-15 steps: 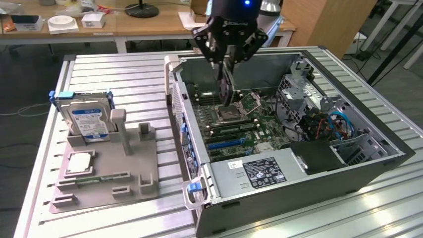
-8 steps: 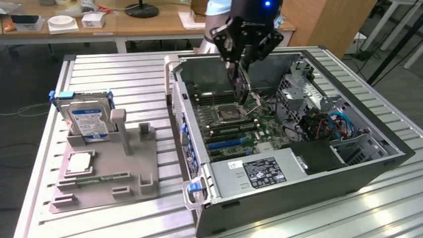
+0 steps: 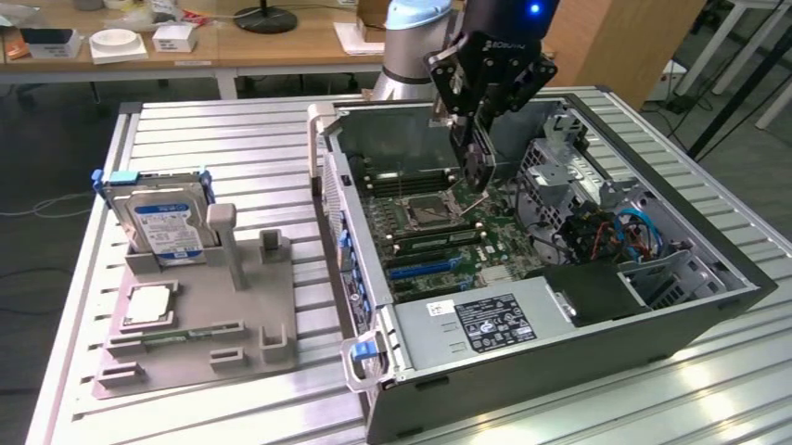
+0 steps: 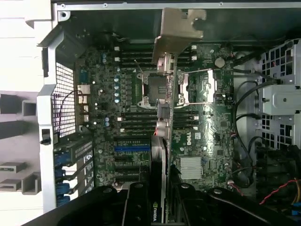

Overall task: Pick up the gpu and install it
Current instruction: 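Pick up the gpu and move the gpu toward the slot, then insert the gpu into the slot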

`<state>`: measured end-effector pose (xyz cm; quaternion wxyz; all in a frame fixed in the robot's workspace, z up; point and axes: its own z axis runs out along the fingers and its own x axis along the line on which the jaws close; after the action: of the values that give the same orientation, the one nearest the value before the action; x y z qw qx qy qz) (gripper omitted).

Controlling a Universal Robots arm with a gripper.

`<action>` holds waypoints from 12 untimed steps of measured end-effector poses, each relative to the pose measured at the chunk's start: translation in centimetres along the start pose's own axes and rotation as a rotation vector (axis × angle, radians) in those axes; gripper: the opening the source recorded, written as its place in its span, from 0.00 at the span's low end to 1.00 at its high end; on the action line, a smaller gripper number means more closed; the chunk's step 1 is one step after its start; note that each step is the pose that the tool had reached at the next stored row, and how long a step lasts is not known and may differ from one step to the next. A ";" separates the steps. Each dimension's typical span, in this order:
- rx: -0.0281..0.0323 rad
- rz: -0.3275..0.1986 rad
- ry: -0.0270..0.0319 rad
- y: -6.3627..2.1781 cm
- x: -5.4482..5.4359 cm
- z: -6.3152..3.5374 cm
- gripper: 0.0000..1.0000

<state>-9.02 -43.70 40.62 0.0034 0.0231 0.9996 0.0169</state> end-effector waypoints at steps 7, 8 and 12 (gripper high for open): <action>0.0000 0.000 0.0000 0.01 -0.1 0.00 0.26; 0.0000 0.000 -0.0001 0.01 -0.1 0.00 0.26; 0.0000 0.000 0.0000 0.01 -0.1 0.00 0.26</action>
<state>-8.95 -43.70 40.62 0.0034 0.0230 0.9996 0.0169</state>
